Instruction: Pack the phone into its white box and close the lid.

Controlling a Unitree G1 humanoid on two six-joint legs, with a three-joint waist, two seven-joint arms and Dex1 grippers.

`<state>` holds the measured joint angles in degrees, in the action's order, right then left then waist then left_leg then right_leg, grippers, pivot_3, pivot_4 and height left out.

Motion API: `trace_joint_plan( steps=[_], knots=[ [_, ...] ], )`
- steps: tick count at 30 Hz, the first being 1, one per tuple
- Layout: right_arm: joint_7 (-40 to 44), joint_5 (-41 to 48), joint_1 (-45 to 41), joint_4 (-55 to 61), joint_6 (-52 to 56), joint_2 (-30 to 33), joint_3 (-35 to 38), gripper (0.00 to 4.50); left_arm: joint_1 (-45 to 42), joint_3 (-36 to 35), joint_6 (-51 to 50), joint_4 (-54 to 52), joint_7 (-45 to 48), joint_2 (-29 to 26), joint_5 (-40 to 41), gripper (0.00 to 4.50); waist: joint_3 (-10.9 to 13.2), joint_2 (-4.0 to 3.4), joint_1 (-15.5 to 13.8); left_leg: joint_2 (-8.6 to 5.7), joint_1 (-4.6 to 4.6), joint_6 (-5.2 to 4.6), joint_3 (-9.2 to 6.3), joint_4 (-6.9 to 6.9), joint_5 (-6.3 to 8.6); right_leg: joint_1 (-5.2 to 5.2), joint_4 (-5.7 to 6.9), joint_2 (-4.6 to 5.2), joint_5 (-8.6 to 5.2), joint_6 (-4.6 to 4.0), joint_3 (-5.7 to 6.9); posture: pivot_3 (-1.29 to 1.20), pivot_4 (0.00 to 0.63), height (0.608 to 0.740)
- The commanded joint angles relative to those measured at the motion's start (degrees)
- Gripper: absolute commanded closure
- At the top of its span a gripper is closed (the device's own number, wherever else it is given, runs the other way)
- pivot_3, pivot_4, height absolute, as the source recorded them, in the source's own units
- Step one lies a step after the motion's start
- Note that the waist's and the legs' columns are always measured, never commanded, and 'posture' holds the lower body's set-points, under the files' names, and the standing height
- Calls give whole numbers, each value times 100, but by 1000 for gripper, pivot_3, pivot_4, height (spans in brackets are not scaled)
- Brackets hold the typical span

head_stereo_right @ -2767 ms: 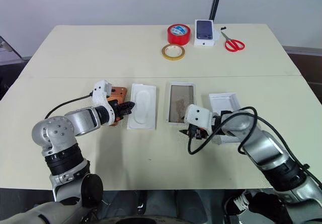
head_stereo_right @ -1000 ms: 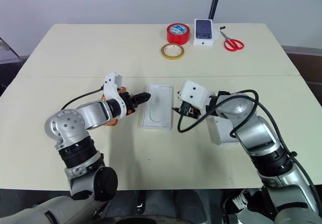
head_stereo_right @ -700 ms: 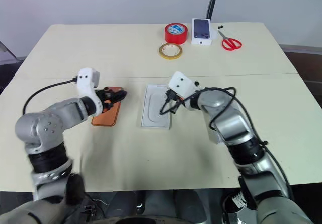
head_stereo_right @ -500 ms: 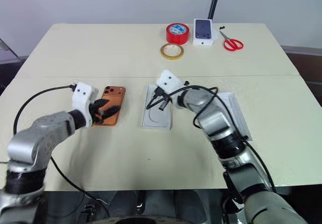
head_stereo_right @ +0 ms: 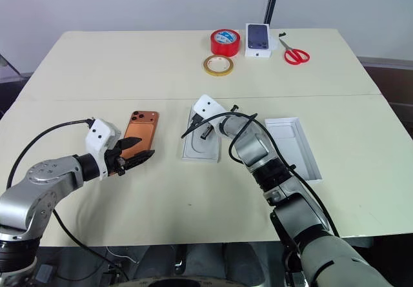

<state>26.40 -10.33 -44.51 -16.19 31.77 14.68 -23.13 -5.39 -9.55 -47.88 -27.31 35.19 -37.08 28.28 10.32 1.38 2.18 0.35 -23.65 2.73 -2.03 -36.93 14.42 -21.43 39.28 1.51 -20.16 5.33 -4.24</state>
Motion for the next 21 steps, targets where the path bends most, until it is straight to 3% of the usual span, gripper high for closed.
trace_joint_plan(
  steps=[1,2,5,6,12,16,21],
  knots=[
    [346,155,52,729,-102,23,118,4449,-264,-674,-538,32,-405,224,507,1464,0,0,17,1,0,-1,0,1,0,0,0,-1,0,0,0,0,150,735],
    [497,272,94,975,-18,22,155,4449,-400,-866,-720,172,-609,318,575,1464,0,0,19,2,0,-1,-3,0,1,0,1,-3,0,0,2,0,150,735],
    [839,624,154,1648,391,-126,227,4500,-825,-1254,-1251,671,-1101,378,623,192,0,0,38,3,-1,-1,-6,-3,1,0,4,-5,0,0,6,0,150,735],
    [884,668,128,1782,551,-203,170,4500,-990,-1294,-1440,881,-1287,362,554,48,0,0,41,3,-1,-1,-5,-2,1,-1,5,-5,0,1,6,0,150,735],
    [959,523,-128,1727,1132,-588,-435,4500,-1790,-1475,-2381,1891,-1883,408,524,48,-1,1,39,2,-2,-1,-8,-3,1,-6,7,-4,0,0,8,0,150,735],
    [906,250,-450,1007,1288,-899,-989,4500,-2053,-932,-2954,2269,-1751,245,486,48,-3,2,29,0,-5,1,-10,-7,-1,-10,10,-2,0,0,11,0,150,735],
    [980,35,-627,381,1128,-1161,-1379,4500,-2145,-645,-3403,2308,-1538,418,671,48,-7,0,24,-7,-5,4,-12,-6,-2,-9,11,6,0,0,15,0,150,735]
  ],
)
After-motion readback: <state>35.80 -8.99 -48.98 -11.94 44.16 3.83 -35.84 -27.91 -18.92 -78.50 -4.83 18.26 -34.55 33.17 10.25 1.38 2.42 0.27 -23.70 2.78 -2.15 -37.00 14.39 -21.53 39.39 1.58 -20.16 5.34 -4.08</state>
